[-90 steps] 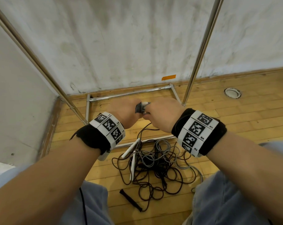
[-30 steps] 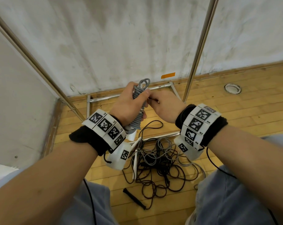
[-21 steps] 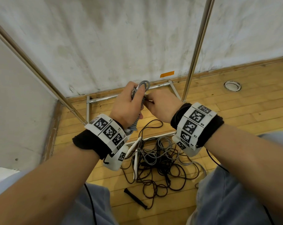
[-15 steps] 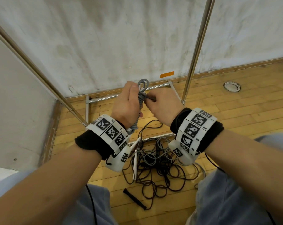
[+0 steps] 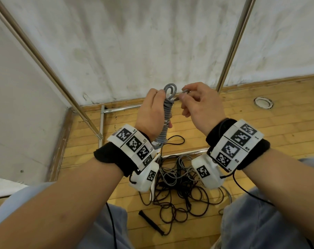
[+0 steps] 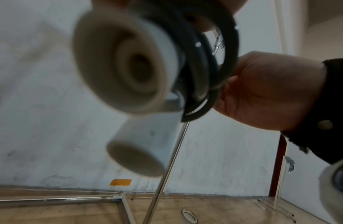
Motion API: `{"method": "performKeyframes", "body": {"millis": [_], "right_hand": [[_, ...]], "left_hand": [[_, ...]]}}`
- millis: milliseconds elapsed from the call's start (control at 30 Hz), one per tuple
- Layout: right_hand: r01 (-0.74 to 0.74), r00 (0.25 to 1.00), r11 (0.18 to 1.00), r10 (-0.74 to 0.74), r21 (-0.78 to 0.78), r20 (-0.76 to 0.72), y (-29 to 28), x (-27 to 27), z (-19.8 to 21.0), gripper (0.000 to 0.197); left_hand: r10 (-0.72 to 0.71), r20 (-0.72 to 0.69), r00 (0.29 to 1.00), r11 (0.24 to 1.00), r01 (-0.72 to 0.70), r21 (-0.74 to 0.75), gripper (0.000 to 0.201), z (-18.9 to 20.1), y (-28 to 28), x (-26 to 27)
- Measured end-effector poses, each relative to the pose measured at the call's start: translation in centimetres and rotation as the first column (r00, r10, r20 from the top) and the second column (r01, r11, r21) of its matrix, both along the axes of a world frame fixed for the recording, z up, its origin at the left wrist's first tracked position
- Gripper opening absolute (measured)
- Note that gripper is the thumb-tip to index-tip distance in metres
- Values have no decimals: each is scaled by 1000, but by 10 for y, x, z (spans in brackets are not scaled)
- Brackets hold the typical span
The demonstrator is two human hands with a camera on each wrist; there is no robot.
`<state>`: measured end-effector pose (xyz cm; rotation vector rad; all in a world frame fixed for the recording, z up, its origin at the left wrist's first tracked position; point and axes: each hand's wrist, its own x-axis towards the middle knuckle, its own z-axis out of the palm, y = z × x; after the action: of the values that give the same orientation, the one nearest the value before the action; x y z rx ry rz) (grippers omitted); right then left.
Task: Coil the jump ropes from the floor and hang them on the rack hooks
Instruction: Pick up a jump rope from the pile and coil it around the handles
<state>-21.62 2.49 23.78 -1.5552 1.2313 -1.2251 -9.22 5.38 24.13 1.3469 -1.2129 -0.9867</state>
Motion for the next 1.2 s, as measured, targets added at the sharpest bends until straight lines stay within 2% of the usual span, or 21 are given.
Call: {"method": "performKeyframes", "body": {"millis": [33,100,167,233,400,567,800,1067,1200], "right_hand": [[17,1000,1000,-17,-1,-10,-1,-1,0,10],[6,1000,999,-7,35,21,-1,0,-2,24],[-45,996,997,40,69,76,2,4,-3,35],[-42,999,997,40,58,35,4,7,-3,39],[-32,998,999,32,1,-46,3,3,0,24],[-66,989,993,52,-100,-137,5,0,1,27],[-136,932,952,29,-274,-360,3,-6,2,21],[-157,969,986,144,-52,-203,0,-11,11,26],[-208,967,978,202,-22,-154,-3,-16,19,31]], "left_hand": [[3,-28,1000,1000,-3,-3,24,1,0,1],[11,-62,998,1000,-11,-10,23,1,0,0],[25,-41,999,1000,-26,-13,24,0,1,-2],[34,-11,999,999,-34,-4,23,-3,0,-4],[29,13,1000,1000,-29,1,24,-5,-1,-7],[15,17,1000,1000,-15,10,25,-5,0,-8],[3,2,1000,1000,-3,19,25,-3,3,-7],[-124,46,991,988,119,96,23,0,3,-4],[-198,-11,980,968,197,153,21,5,1,-1]]}}
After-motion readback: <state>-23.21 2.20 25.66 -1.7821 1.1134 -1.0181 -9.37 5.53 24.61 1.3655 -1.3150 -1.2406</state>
